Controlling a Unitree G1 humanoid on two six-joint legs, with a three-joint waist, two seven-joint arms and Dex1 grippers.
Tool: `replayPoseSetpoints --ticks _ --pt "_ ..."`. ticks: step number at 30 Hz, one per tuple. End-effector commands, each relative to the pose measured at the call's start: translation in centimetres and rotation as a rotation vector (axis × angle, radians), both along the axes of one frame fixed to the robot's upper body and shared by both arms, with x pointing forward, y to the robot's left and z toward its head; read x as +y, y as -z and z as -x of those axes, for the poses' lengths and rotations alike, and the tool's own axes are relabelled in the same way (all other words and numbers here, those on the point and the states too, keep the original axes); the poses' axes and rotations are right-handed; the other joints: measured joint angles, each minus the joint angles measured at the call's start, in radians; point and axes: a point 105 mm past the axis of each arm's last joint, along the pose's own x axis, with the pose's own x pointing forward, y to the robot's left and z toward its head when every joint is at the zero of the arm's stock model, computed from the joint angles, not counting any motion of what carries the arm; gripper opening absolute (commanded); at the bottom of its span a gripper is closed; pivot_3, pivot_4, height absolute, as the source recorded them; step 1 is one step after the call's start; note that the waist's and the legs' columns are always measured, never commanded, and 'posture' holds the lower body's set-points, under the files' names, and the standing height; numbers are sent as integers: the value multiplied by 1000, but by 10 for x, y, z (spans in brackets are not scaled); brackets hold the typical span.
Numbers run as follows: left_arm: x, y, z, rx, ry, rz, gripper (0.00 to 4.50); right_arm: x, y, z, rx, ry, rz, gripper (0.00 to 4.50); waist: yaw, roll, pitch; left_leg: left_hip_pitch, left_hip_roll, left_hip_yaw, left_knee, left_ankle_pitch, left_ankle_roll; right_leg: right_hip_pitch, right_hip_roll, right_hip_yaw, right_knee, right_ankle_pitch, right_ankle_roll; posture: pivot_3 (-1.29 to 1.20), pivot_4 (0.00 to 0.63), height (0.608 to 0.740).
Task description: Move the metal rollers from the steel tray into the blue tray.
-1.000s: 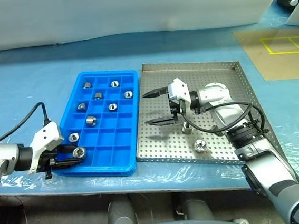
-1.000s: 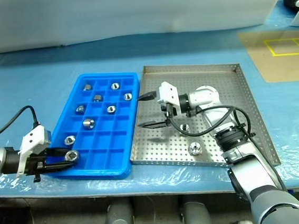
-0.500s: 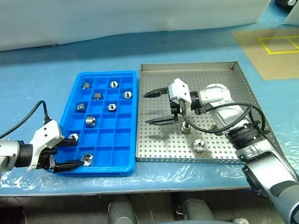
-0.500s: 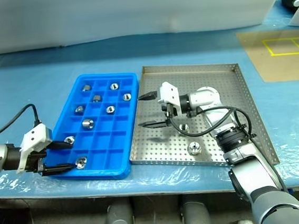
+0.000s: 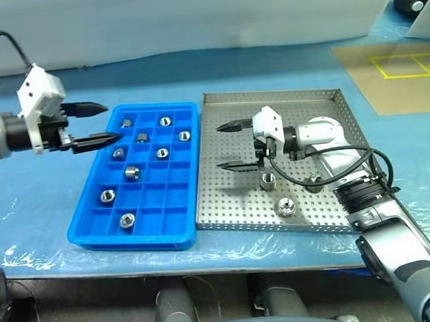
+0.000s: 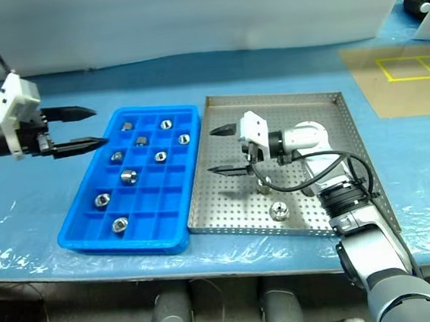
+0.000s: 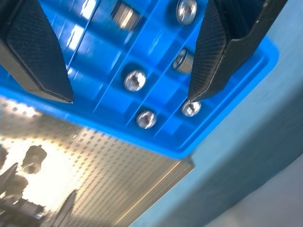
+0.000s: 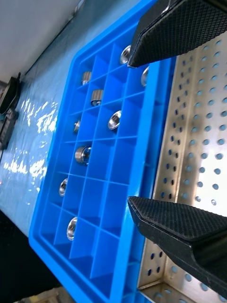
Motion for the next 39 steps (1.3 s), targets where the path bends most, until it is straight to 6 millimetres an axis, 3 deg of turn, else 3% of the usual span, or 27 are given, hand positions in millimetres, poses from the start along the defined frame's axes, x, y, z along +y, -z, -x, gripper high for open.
replayPoseSetpoints --ticks 1,5,9,15,19,23,39 --pt "-35 13 3 77 170 3 4050 -15 -18 1 -67 48 -21 4500 -5 0 0 0 1 0 0 0 0 0 0 0 0 0 0 -30 150 740" --pt "-66 36 11 175 339 -25 4050 -32 -14 9 -56 93 3 4500 -22 0 0 -4 1 0 2 0 0 0 0 0 -1 0 0 -113 150 740" --pt "-85 54 12 203 432 -59 4050 -48 -3 23 -5 123 45 4500 -43 0 0 -3 1 0 1 0 1 0 1 2 -3 0 0 -173 150 740" --pt "-112 63 10 210 538 -37 4050 -73 15 38 66 187 134 4500 -73 -1 0 -1 -1 1 2 0 1 1 1 10 -2 0 0 -255 150 740" --pt "-126 68 8 203 558 -11 4050 -68 21 41 100 193 119 4500 -94 -1 0 -1 -1 2 3 -1 3 3 2 13 -2 0 1 -278 150 740" --pt "-129 70 10 213 567 -4 4050 -54 27 37 115 168 112 4500 -115 -1 0 -1 -1 2 3 -1 3 2 3 14 -2 0 1 -275 150 740" --pt "-122 77 17 189 546 -27 4050 -49 65 4 290 90 238 4500 -119 -1 0 1 -3 2 4 -5 8 2 2 13 -3 1 1 -208 150 740"
